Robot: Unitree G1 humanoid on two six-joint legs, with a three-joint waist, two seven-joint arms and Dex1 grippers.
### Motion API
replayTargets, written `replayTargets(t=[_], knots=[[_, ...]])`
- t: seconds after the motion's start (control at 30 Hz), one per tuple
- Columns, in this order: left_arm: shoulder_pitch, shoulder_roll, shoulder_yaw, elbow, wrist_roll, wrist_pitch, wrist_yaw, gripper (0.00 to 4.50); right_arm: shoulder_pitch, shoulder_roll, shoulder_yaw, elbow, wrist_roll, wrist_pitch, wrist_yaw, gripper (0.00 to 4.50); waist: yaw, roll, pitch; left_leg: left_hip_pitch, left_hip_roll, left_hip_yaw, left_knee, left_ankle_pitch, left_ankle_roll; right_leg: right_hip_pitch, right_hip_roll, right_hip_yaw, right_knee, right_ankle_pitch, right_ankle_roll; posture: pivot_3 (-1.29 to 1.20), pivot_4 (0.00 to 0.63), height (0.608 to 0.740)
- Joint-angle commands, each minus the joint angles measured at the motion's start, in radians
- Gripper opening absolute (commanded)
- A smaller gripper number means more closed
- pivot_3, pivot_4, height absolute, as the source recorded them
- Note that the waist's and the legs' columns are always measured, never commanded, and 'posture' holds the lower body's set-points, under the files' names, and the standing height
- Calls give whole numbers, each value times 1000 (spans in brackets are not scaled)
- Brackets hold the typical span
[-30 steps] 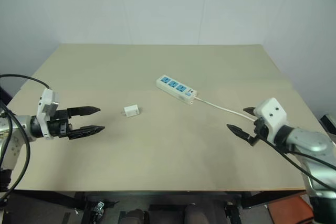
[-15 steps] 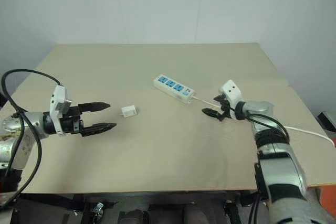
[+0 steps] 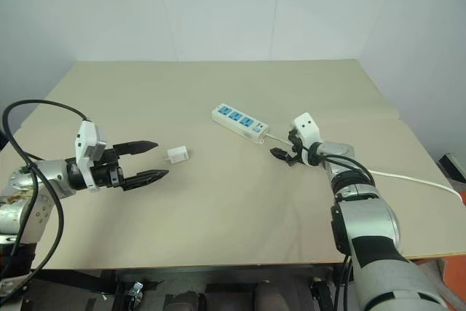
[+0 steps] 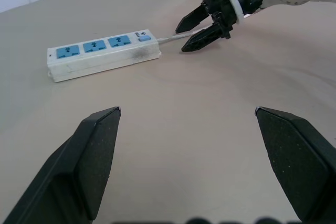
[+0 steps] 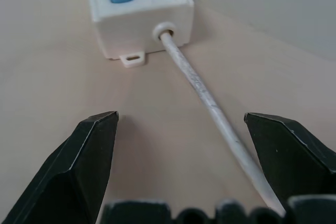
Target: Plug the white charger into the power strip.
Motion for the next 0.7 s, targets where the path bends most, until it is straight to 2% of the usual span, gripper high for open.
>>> replayTargets(t=[0.03,0.07,0.17,0.43,0.5,0.7], knots=[[1,7,-2,-37,-7,1,-2,4482,-45,3,-23,2,-10,45,-29,4500,-1,0,0,0,0,0,0,0,0,0,0,0,0,0,0,0,150,740],[2,7,-4,-37,-6,-1,-1,4482,-49,3,-26,4,-10,58,-23,4500,-1,0,0,0,0,0,0,0,0,0,0,0,0,0,0,0,150,740],[7,7,-5,-36,-2,-6,1,4500,-55,3,-31,3,-12,73,3,3610,-1,0,0,0,0,0,0,0,0,0,0,0,0,0,0,0,150,740],[29,-3,-1,-49,-3,-15,15,4500,-61,4,-21,-5,-46,67,51,656,-16,0,0,0,0,0,0,0,0,0,0,0,0,0,0,0,150,740],[31,-7,-7,-48,2,-19,18,4500,-47,-3,6,-11,-84,26,68,36,-20,0,0,0,0,0,0,0,0,0,1,0,0,0,0,0,150,740],[-8,-15,-32,-12,12,-33,-3,4500,-6,-25,20,-45,-109,-81,117,12,-22,0,0,0,0,0,0,0,0,0,1,0,0,0,0,0,150,740]])
